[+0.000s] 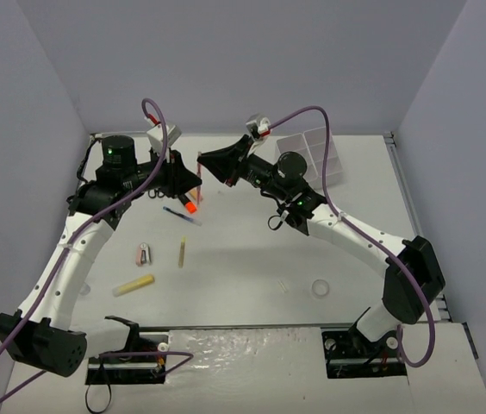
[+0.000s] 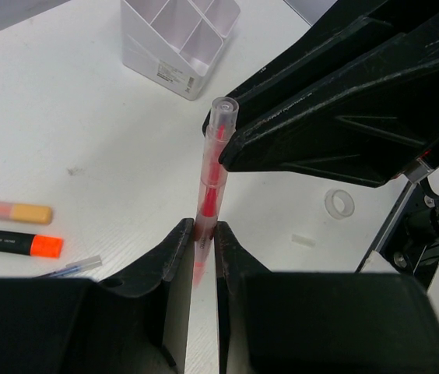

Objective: Sort the stationery into containers
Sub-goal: Close the pen cap on the pen.

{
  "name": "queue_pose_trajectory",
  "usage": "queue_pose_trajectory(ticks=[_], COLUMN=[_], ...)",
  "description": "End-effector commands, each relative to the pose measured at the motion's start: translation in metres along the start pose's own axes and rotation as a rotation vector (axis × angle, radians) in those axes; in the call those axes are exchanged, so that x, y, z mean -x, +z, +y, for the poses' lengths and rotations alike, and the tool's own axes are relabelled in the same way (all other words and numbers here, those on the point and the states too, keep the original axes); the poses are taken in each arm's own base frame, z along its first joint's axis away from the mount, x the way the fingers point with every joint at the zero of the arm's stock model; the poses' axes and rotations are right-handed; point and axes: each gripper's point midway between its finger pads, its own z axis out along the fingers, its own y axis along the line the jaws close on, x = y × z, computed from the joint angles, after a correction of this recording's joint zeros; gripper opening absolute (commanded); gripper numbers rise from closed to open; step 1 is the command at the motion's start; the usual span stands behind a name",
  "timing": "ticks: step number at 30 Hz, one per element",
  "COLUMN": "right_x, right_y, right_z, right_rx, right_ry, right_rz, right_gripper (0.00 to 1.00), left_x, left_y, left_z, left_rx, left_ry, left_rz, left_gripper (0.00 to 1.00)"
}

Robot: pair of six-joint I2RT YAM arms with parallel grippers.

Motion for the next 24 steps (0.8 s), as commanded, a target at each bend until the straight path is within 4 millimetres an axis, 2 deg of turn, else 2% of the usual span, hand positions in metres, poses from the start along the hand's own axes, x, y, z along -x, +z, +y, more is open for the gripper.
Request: queue_pose_trajectory(ticks=[1,6,7,8,10,13,16,20,24], right_x=[-0.082,-0.087,-0.087,-0.084,-0.070,-0.045,-0.020,0.003,0.026], right_y=[-0.013,-0.012,-0.011,-0.010,-0.008,-0.005,-0.003,-0.007,-0.019], right_z=[0.020,0.020,0.019,0.021,0.018,0.018,0.026,0.029,0.023], right_rx=[0.080,0.084,0.088,0.101,0.105,0.122,0.149,0.168,0.177], right_ry=[0.093,0.091,0.092,0.091,0.107,0.118,0.104,0.094,0.099], right_rz=[0.260,0.280,0.280,0.277,0.253,0.203,0.164,0.123,0.101], right_gripper=[0.00,0.00,0.01,0.06,0.16,0.35,0.45,0.47,0.46], left_x=[0.104,0.100,0.098,0.096,0.091,0.084,0.080,0.080,0.080], left_y=[-0.035,-0.033,-0.033,-0.032,-0.032,-0.033,-0.033,-0.033,-0.033], left_z=[-0.016,-0.015,-0.015,-0.015,-0.015,-0.016,-0.015,-0.015,-0.014], left_rx=[0.035,0.029,0.025,0.022,0.018,0.017,0.018,0.018,0.019], left_ry=[0.263,0.270,0.272,0.274,0.279,0.292,0.289,0.291,0.289], left_rz=[-0.342,-0.326,-0.319,-0.310,-0.291,-0.273,-0.264,-0.261,-0.258], left_gripper=[0.00,0.00,0.00,0.00,0.00,0.00,0.00,0.00,0.00])
